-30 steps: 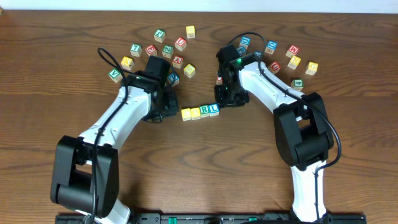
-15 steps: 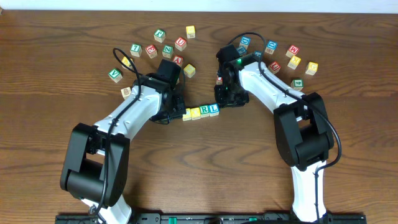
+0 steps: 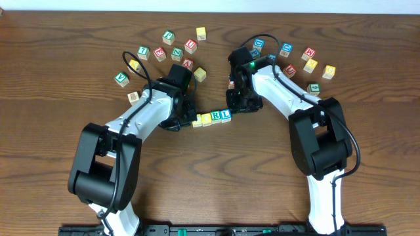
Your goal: Spell out CORL
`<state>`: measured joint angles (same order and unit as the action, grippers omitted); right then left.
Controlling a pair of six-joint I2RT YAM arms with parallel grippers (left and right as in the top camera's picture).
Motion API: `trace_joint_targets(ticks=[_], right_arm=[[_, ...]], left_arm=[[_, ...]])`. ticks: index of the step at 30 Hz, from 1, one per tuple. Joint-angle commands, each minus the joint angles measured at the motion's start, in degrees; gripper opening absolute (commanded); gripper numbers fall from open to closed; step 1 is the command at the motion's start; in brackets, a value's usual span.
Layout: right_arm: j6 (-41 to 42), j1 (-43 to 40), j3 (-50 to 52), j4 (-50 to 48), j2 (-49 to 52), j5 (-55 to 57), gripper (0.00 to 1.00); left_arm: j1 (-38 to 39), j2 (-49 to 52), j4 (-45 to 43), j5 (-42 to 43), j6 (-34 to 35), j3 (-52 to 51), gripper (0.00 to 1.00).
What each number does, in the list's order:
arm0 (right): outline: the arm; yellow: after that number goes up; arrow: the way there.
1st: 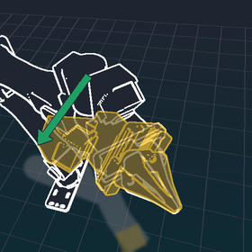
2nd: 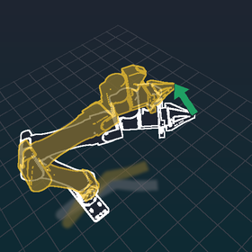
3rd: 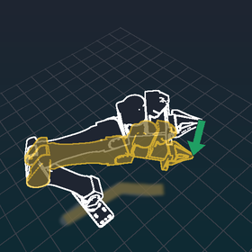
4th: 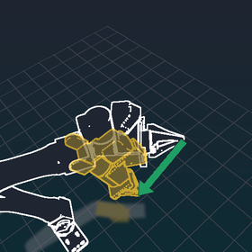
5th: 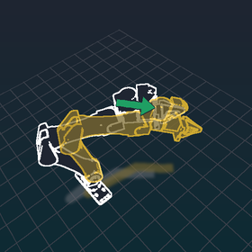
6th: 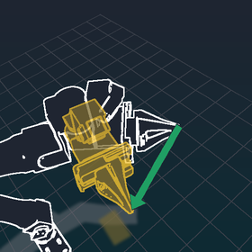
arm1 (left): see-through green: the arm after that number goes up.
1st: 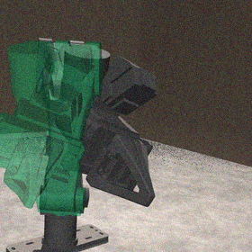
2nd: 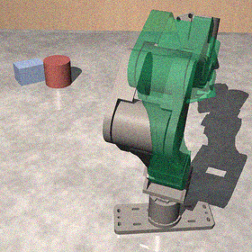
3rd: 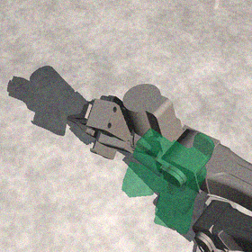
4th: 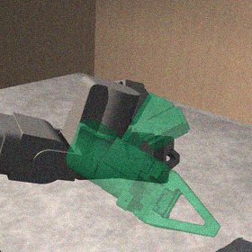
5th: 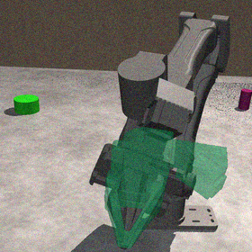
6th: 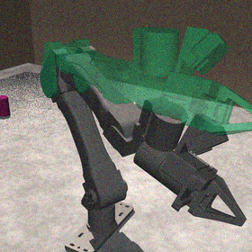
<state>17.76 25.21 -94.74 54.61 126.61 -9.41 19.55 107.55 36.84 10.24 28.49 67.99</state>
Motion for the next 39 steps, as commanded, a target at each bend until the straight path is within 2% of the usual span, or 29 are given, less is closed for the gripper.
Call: trace_joint_targets(ticks=[1, 19, 39], right_arm=[[0.6, 0.4, 0.7, -0.2, -0.9, 0.2, 0.41], [0.7, 0.4, 0.7, -0.2, -0.9, -0.9, 0.4], [3.5, 0.4, 0.7, -0.5, -0.9, -1.7, 0.39]], left_arm=[[-0.1, 0.4, -0.3, 0.2, -0.3, -0.3, 0.08], [0.7, 0.4, -3.2, 3.6, -6.2, -0.3, 0.08], [0.8, 0.4, -5.3, 3.7, -6.4, -0.3, 0.08]])
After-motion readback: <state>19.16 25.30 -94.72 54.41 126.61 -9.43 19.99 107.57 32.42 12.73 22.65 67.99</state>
